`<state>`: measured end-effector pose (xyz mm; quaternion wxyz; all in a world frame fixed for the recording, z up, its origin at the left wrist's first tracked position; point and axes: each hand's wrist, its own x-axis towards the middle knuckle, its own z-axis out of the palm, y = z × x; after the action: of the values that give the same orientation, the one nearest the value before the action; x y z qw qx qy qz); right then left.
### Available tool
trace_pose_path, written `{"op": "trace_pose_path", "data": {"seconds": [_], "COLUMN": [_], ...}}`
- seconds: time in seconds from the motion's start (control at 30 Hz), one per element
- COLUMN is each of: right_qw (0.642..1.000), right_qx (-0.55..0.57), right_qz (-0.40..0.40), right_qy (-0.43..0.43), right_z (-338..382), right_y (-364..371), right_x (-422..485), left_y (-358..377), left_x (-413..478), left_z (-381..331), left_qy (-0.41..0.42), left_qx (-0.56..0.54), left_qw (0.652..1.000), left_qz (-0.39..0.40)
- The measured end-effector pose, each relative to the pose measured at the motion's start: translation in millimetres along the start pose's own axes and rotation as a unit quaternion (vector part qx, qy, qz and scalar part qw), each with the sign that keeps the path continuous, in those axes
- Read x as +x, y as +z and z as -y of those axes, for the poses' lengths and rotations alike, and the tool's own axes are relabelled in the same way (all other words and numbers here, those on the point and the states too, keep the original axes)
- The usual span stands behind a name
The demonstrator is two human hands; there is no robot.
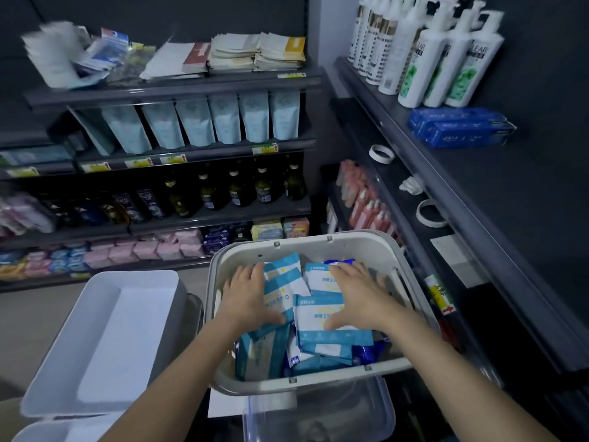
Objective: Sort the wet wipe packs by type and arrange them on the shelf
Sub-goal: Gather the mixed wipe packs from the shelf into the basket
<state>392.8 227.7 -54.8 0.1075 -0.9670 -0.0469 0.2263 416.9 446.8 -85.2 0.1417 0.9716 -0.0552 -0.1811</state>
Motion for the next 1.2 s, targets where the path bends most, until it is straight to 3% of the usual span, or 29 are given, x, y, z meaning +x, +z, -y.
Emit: {"op": "trace_pose_path", "data": {"seconds": [0.1, 0.27, 0.37, 0.47, 0.67, 0.77, 0.83, 0.9, 1.1, 1.2], "right_qw": [0.999, 0.996, 0.997, 0.997, 0.986, 0.935, 0.845, 0.781, 0.771, 0.801], "right_qx": [-0.008, -0.066, -0.053, 0.026, 0.108, 0.288, 0.494, 0.603, 0.625, 0.588], "right_qz": [0.033, 0.0, -0.024, -0.064, -0.109, -0.177, -0.171, -0.129, -0.096, -0.093], "right_qy": [0.005, 0.054, 0.056, 0.047, 0.07, 0.109, 0.108, 0.099, 0.074, 0.068], "right_z": [0, 3, 7, 9, 7, -2, -1, 10, 61, 79], "right_y": [5, -5, -9, -12, -17, -25, -28, -27, -5, -4], "right_x": [5, 10, 9, 4, -9, -11, -15, -20, -14, -10], "left_y": [-2, -16, -18, -14, -9, -5, -5, -6, -11, -11], "left_x": [9, 15, 10, 1, -11, -15, -21, -26, -36, -36], "left_z": [1, 1, -1, -1, 13, 17, 12, 4, -24, -31], "left_qy": [-0.01, -0.001, 0.005, -0.006, -0.08, -0.101, -0.11, -0.11, -0.071, -0.039], "left_qx": [0.011, 0.049, -0.023, -0.092, -0.294, -0.383, -0.459, -0.501, -0.625, -0.652], "left_qw": [0.999, 0.999, 1.0, 0.994, 0.946, 0.91, 0.873, 0.85, 0.775, 0.755], "left_qz": [0.03, -0.016, -0.016, -0.051, -0.114, -0.121, -0.12, -0.118, -0.063, -0.05]}}
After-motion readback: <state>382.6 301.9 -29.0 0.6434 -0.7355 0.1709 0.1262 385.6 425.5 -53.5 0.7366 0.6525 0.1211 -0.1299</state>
